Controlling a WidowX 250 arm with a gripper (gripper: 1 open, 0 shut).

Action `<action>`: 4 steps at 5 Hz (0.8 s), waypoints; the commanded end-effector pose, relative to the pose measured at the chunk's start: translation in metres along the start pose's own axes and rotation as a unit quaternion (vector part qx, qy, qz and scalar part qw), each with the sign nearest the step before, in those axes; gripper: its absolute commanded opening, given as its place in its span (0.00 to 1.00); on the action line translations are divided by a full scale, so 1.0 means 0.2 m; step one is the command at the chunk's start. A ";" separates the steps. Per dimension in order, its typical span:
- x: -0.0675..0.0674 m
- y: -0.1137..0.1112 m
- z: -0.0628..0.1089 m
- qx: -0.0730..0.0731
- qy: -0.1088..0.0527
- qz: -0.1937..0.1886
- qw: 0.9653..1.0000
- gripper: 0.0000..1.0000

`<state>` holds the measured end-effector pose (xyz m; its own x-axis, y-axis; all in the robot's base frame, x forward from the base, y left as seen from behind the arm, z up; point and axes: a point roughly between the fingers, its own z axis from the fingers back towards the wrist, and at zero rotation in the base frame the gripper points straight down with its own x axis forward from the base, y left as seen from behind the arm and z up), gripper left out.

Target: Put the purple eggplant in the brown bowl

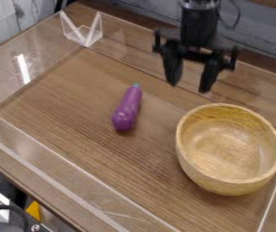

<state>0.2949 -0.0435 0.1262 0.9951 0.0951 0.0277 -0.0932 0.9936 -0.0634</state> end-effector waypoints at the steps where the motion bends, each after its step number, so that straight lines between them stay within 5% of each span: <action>1: -0.04 0.03 0.15 -0.004 -0.035 0.015 0.999 1.00; 4: -0.17 0.42 -0.05 0.020 -0.042 0.025 0.999 1.00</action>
<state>0.2498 0.0353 0.0997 0.9855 0.1559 0.0677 -0.1543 0.9876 -0.0280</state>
